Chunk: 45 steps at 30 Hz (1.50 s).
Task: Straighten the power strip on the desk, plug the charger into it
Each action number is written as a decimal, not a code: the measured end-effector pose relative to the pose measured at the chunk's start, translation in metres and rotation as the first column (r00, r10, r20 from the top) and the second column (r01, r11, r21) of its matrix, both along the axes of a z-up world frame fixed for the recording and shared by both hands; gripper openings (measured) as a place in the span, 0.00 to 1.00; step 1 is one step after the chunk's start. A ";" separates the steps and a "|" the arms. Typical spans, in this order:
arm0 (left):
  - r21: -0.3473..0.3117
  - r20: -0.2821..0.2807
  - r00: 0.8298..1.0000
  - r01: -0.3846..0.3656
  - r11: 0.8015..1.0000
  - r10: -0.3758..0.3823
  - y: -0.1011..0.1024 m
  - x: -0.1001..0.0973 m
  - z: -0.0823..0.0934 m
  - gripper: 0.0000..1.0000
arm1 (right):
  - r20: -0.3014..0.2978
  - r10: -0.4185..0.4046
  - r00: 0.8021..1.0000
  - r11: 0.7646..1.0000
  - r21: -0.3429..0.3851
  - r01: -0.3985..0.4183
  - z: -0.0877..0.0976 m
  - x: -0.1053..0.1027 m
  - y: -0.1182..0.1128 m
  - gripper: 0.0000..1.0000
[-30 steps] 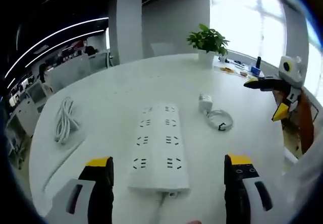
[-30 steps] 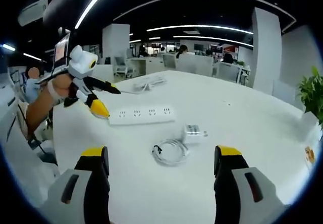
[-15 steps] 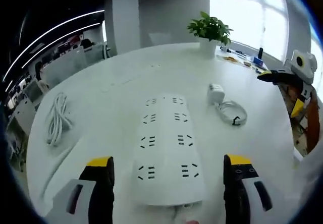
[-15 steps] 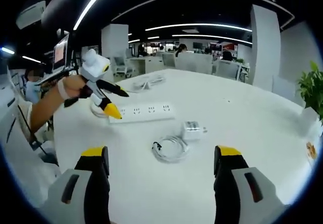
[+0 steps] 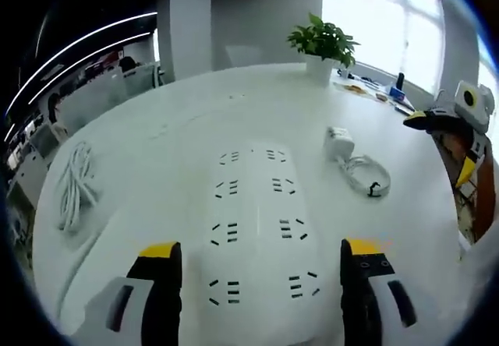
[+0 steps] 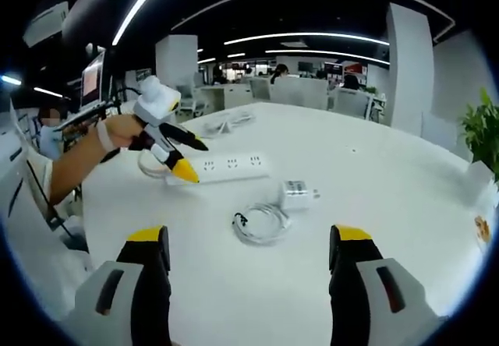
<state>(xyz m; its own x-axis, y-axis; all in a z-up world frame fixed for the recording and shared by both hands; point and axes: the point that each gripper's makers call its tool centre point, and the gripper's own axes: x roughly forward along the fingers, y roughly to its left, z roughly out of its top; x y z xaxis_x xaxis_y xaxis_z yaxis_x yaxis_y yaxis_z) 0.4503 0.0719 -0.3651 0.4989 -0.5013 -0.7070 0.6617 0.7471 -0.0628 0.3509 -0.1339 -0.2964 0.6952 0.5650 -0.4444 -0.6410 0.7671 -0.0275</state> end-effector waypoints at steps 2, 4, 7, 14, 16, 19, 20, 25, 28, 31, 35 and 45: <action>0.011 -0.011 1.000 0.001 1.000 0.000 -0.001 -0.001 -0.003 0.84 | -0.006 -0.002 1.000 1.000 0.001 0.002 -0.002 0.000 -0.001 0.83; 0.017 -0.009 1.000 0.003 1.000 -0.003 0.000 -0.001 -0.003 0.83 | -0.007 -0.003 1.000 1.000 -0.002 0.003 -0.003 0.000 -0.002 0.83; 0.041 -0.015 1.000 0.012 0.999 -0.012 0.002 -0.001 -0.003 0.80 | -0.007 -0.005 1.000 1.000 0.006 0.005 -0.003 0.000 -0.002 0.82; 0.067 -0.033 0.999 0.009 0.998 -0.007 0.003 -0.001 -0.005 0.75 | -0.013 0.004 1.000 1.000 0.010 -0.004 -0.004 0.000 -0.002 0.82; 0.067 -0.049 0.999 0.007 0.998 -0.003 0.002 -0.003 -0.006 0.73 | -0.017 0.011 1.000 1.000 0.009 -0.011 -0.005 0.000 -0.001 0.81; 0.070 -0.067 0.998 -0.004 0.998 0.009 0.002 -0.004 -0.007 0.72 | -0.017 0.011 1.000 1.000 0.005 -0.011 -0.006 0.000 -0.002 0.81; 0.072 -0.069 0.998 -0.005 0.997 0.010 0.001 -0.004 -0.008 0.72 | -0.018 0.010 1.000 1.000 0.009 -0.010 -0.007 0.000 -0.002 0.81; 0.080 -0.077 0.997 -0.006 0.997 0.012 0.001 -0.004 -0.009 0.73 | -0.026 0.016 1.000 1.000 0.010 -0.016 -0.010 -0.003 -0.003 0.81; 0.086 -0.074 0.997 0.006 0.996 0.000 0.001 -0.005 -0.010 0.73 | -0.028 0.021 0.999 1.000 0.014 -0.021 -0.011 -0.004 -0.003 0.80; 0.091 -0.070 0.998 0.011 0.996 -0.004 0.001 -0.005 -0.010 0.74 | -0.035 0.039 0.999 0.999 0.005 -0.039 -0.013 -0.004 0.000 0.80; 0.093 -0.069 0.998 0.013 0.996 -0.006 0.000 -0.006 -0.010 0.74 | -0.035 0.072 0.997 0.997 -0.010 -0.072 -0.012 -0.003 0.007 0.79; 0.089 -0.062 0.998 0.008 0.996 -0.003 0.001 -0.005 -0.010 0.73 | 0.079 0.276 0.958 0.953 -0.152 -0.262 0.000 0.016 0.039 0.76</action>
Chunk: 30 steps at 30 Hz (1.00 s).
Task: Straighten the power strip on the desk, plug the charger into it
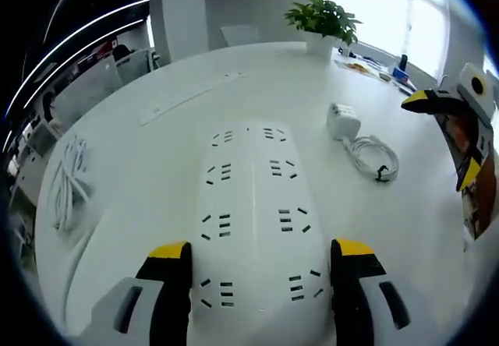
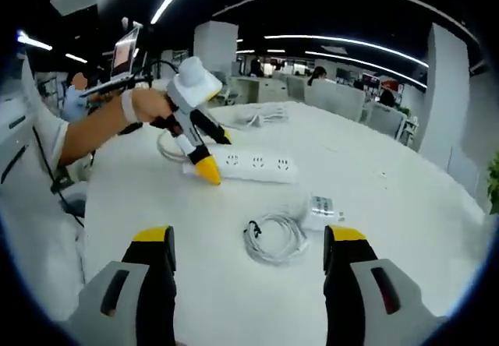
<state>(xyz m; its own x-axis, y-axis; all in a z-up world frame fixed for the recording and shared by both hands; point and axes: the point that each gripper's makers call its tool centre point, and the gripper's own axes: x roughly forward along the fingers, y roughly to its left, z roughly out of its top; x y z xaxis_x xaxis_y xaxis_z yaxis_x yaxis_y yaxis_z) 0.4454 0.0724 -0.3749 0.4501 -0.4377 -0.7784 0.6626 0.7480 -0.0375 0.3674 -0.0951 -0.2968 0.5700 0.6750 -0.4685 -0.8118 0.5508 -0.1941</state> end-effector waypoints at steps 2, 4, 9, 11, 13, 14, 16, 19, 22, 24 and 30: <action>-0.002 0.002 1.000 0.002 1.000 -0.002 0.000 0.000 0.000 0.73 | 0.024 0.062 0.998 0.998 -0.023 -0.062 0.003 0.002 0.008 0.78; -0.003 0.002 1.000 0.000 1.000 0.000 0.000 0.001 0.000 0.73 | 0.019 0.115 0.993 0.989 -0.092 -0.113 -0.001 0.005 0.012 0.80; -0.008 0.006 1.000 -0.001 1.000 0.001 0.001 0.002 0.000 0.73 | 0.131 0.330 0.935 0.917 -0.281 -0.284 0.011 0.028 0.037 0.82; -0.013 0.011 1.000 -0.005 1.000 0.005 0.001 0.002 0.000 0.74 | 0.133 0.384 0.914 0.891 -0.312 -0.329 0.015 0.039 0.044 0.78; -0.018 0.017 1.000 -0.007 1.000 0.007 0.001 0.002 0.000 0.74 | 0.119 0.384 0.916 0.881 -0.345 -0.324 0.015 0.050 0.045 0.77; -0.021 0.020 1.000 -0.008 1.000 0.009 0.001 0.003 -0.001 0.74 | 0.123 0.387 0.914 0.875 -0.362 -0.321 0.017 0.064 0.050 0.77; -0.023 0.022 1.000 -0.008 1.000 0.008 0.001 0.002 -0.001 0.74 | 0.120 0.414 0.902 0.860 -0.377 -0.345 0.019 0.075 0.056 0.78; -0.022 0.021 1.000 -0.006 1.000 0.007 0.001 0.002 -0.001 0.74 | 0.085 0.446 0.891 0.830 -0.414 -0.375 0.015 0.088 0.062 0.78; -0.023 0.022 1.000 -0.005 1.000 0.005 0.002 0.000 -0.002 0.74 | 0.081 0.474 0.876 0.782 -0.495 -0.378 0.012 0.101 0.063 0.78; -0.026 0.023 1.000 -0.005 1.000 0.006 0.001 -0.003 -0.003 0.74 | 0.056 0.490 0.870 0.767 -0.502 -0.400 0.008 0.104 0.068 0.78; -0.027 0.025 1.000 -0.004 1.000 0.005 0.001 -0.007 -0.004 0.74 | -0.036 0.531 0.847 0.712 -0.523 -0.469 -0.007 0.115 0.079 0.78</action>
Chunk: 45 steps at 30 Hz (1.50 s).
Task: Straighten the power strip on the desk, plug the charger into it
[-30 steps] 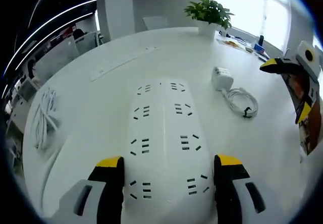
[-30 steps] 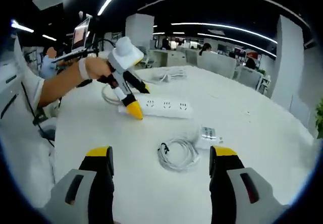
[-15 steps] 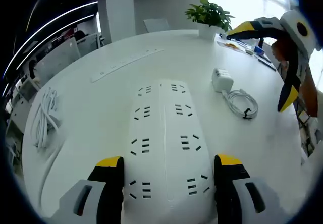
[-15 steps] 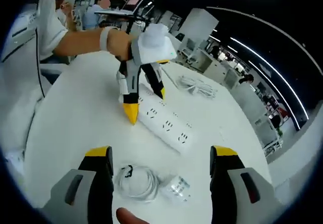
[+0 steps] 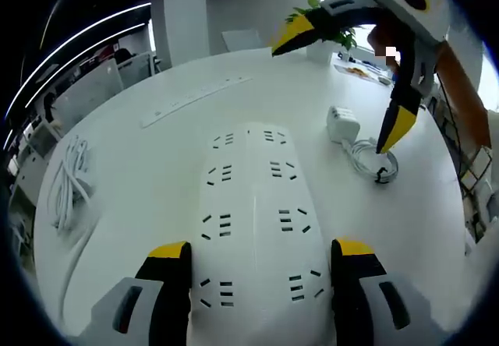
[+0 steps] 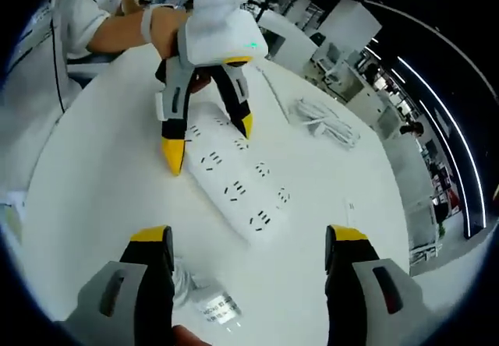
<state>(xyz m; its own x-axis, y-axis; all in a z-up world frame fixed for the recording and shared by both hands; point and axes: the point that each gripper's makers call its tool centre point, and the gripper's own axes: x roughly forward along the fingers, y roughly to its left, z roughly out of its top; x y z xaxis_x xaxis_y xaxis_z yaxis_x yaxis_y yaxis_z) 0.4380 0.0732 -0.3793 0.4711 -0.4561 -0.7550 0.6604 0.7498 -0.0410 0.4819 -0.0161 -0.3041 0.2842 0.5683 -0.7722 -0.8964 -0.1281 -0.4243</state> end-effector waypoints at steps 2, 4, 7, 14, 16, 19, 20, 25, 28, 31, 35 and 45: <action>0.001 -0.001 1.000 0.000 1.000 0.000 0.000 -0.001 0.000 0.74 | -0.009 0.012 1.000 1.000 -0.009 -0.012 -0.003 0.005 0.005 0.78; 0.004 -0.003 1.000 0.002 1.000 -0.002 0.000 -0.001 -0.001 0.74 | -0.016 0.036 0.999 0.999 -0.037 -0.037 -0.009 0.008 0.010 0.78; 0.007 -0.004 1.000 0.002 1.000 -0.002 0.000 -0.002 -0.001 0.74 | -0.023 0.084 0.996 0.991 -0.107 -0.086 -0.020 0.016 0.019 0.78; 0.005 -0.003 1.000 0.003 1.000 -0.003 0.000 -0.002 -0.001 0.74 | -0.094 0.168 0.981 0.955 -0.231 -0.185 -0.043 0.023 0.033 0.75; 0.006 -0.004 1.000 0.004 1.000 -0.004 0.000 -0.001 -0.001 0.74 | -0.106 0.170 0.980 0.948 -0.256 -0.192 -0.048 0.024 0.036 0.77; 0.006 -0.005 1.000 0.003 1.000 -0.003 0.000 -0.001 -0.001 0.74 | -0.116 0.207 0.971 0.923 -0.305 -0.233 -0.054 0.025 0.040 0.77; 0.005 -0.005 1.000 0.003 1.000 -0.003 0.000 -0.001 -0.001 0.74 | -0.120 0.221 0.968 0.915 -0.319 -0.248 -0.054 0.026 0.042 0.76; 0.008 -0.007 1.000 0.006 1.000 -0.006 -0.001 0.000 0.000 0.74 | -0.154 0.259 0.953 0.884 -0.361 -0.299 -0.060 0.030 0.051 0.74; 0.005 -0.005 1.000 0.006 1.000 -0.006 -0.001 0.001 0.000 0.74 | -0.153 0.264 0.952 0.872 -0.385 -0.303 -0.063 0.034 0.053 0.74; 0.004 -0.005 1.000 0.008 1.000 -0.008 -0.002 0.002 0.002 0.74 | -0.169 0.261 0.950 0.860 -0.406 -0.308 -0.065 0.035 0.051 0.73; 0.004 -0.004 1.000 0.009 1.000 -0.009 -0.002 0.003 0.003 0.74 | -0.203 0.292 0.935 0.836 -0.421 -0.352 -0.067 0.029 0.048 0.66; 0.009 -0.007 1.000 0.010 1.000 -0.010 -0.003 0.005 0.005 0.74 | -0.235 0.299 0.925 0.822 -0.430 -0.375 -0.069 0.027 0.046 0.66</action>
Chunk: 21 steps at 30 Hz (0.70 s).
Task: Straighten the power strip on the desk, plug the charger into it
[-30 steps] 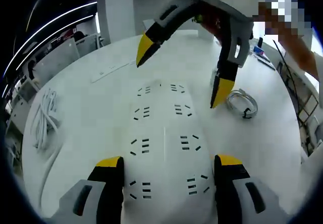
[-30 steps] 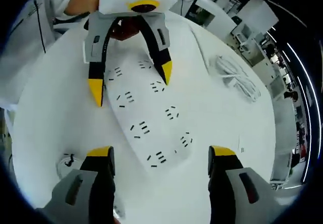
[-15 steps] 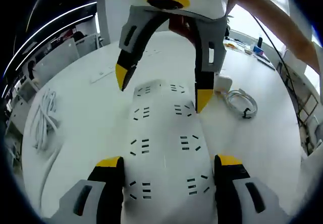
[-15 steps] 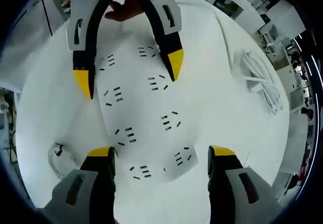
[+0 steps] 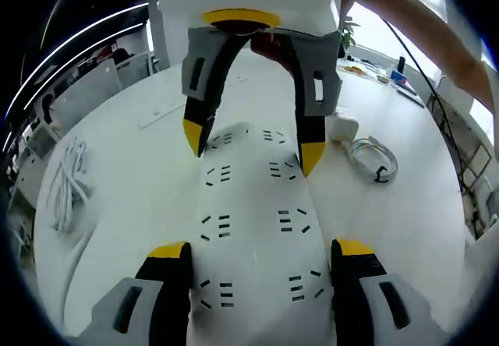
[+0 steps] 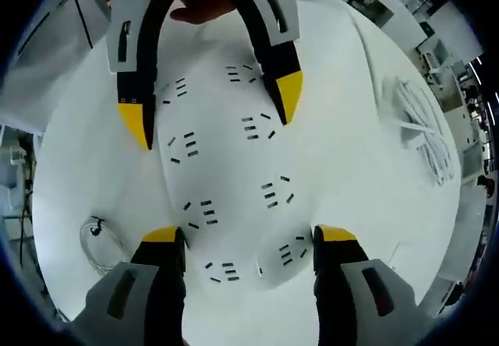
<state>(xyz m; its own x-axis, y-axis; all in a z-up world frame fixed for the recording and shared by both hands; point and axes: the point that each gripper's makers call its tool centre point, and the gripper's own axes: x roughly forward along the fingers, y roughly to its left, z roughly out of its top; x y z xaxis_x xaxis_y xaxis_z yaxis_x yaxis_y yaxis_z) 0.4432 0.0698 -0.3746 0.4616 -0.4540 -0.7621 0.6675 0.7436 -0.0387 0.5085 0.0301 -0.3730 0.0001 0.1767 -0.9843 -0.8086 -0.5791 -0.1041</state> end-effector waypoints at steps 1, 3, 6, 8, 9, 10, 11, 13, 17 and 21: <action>0.000 0.000 1.000 0.000 1.000 0.000 0.000 0.000 0.000 0.74 | -0.001 0.001 1.000 1.000 -0.002 -0.001 0.000 0.000 0.000 0.66; 0.003 -0.002 1.000 0.000 1.000 0.000 0.000 0.000 0.000 0.74 | -0.007 0.005 1.000 1.000 -0.007 -0.005 -0.001 0.000 0.000 0.66; 0.008 -0.007 1.000 0.002 1.000 -0.002 0.000 0.000 0.000 0.74 | -0.015 0.007 1.000 1.000 -0.012 -0.008 -0.002 0.000 0.000 0.66; 0.009 -0.008 1.000 0.002 1.000 -0.001 0.000 0.000 0.000 0.74 | -0.016 0.007 1.000 1.000 -0.016 -0.008 -0.002 -0.001 0.001 0.66; 0.009 -0.008 1.000 0.002 1.000 -0.002 0.000 0.000 0.000 0.74 | -0.016 0.007 1.000 1.000 -0.018 -0.008 -0.002 -0.001 0.001 0.66; 0.009 -0.009 1.000 0.002 1.000 -0.002 0.000 0.000 0.000 0.74 | -0.015 0.006 1.000 1.000 -0.019 -0.007 -0.002 -0.001 0.001 0.66; 0.010 -0.009 1.000 0.002 1.000 -0.002 0.000 0.000 0.000 0.74 | -0.016 0.006 1.000 1.000 -0.018 -0.006 -0.002 0.000 0.001 0.66; 0.017 -0.016 1.000 0.010 1.000 -0.010 0.000 0.000 0.000 0.73 | -0.019 0.006 1.000 1.000 -0.014 -0.006 -0.002 0.001 0.001 0.66; 0.046 -0.046 0.998 0.039 0.998 -0.037 -0.001 0.001 0.000 0.73 | -0.024 -0.007 1.000 1.000 -0.009 0.007 -0.002 0.002 0.001 0.66; 0.048 -0.049 0.998 0.049 0.998 -0.046 -0.001 -0.001 -0.001 0.73 | -0.025 -0.015 1.000 1.000 -0.010 0.014 -0.002 0.002 0.001 0.65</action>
<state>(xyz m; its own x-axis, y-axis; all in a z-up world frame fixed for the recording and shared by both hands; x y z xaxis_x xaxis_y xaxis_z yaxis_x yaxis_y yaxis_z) 0.4423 0.0689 -0.3753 0.4031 -0.4362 -0.8045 0.7003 0.7129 -0.0356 0.5104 0.0310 -0.3751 -0.0221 0.1673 -0.9857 -0.8193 -0.5681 -0.0781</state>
